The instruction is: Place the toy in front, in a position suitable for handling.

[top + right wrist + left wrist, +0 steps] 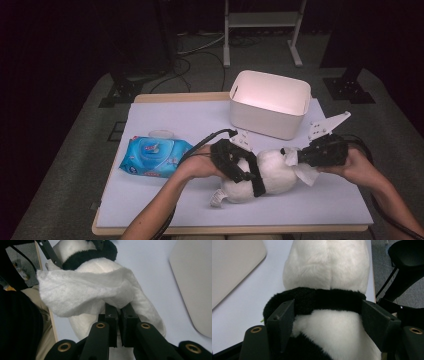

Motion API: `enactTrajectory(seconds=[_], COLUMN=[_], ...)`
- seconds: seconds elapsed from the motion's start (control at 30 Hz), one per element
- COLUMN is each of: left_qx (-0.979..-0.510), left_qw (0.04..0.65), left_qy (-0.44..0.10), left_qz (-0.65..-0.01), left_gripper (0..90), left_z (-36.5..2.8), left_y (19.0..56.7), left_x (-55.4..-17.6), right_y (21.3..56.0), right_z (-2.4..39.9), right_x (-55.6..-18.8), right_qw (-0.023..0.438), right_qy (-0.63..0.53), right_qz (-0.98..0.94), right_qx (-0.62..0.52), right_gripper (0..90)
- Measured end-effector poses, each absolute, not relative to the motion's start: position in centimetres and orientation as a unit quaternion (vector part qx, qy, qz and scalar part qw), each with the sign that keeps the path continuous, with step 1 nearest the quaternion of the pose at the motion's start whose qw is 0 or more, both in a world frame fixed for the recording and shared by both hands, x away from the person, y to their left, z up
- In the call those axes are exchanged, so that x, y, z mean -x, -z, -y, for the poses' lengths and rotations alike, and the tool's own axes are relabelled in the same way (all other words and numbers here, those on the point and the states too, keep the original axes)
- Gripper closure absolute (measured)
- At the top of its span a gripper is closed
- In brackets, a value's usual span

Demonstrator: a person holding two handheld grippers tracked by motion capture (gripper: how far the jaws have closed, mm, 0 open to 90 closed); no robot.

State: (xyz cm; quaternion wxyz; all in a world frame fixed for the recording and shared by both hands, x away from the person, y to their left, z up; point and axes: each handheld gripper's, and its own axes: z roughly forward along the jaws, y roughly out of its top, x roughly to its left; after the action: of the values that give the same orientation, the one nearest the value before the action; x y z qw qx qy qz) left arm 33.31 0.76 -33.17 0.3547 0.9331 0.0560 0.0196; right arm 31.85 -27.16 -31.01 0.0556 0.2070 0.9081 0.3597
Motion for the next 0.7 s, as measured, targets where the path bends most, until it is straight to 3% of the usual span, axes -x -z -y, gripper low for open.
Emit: enactTrajectory(seconds=[0.23,0.7], left_qx=[-0.933,-0.933], left_qw=[0.355,0.357], left_qy=[-0.02,-0.014], left_qz=[-0.057,-0.038], left_gripper=[28.8,30.5], left_z=[-0.7,1.3], left_y=[33.3,33.6], left_x=[-33.3,-32.9], right_y=[30.3,30.7], right_z=[26.4,24.8], right_x=[-31.9,-32.1], right_qw=[0.064,0.037], right_qy=[-0.358,-0.367], right_qz=[-0.911,-0.914], right_qx=[-0.193,-0.168], right_gripper=[85.0,84.7])
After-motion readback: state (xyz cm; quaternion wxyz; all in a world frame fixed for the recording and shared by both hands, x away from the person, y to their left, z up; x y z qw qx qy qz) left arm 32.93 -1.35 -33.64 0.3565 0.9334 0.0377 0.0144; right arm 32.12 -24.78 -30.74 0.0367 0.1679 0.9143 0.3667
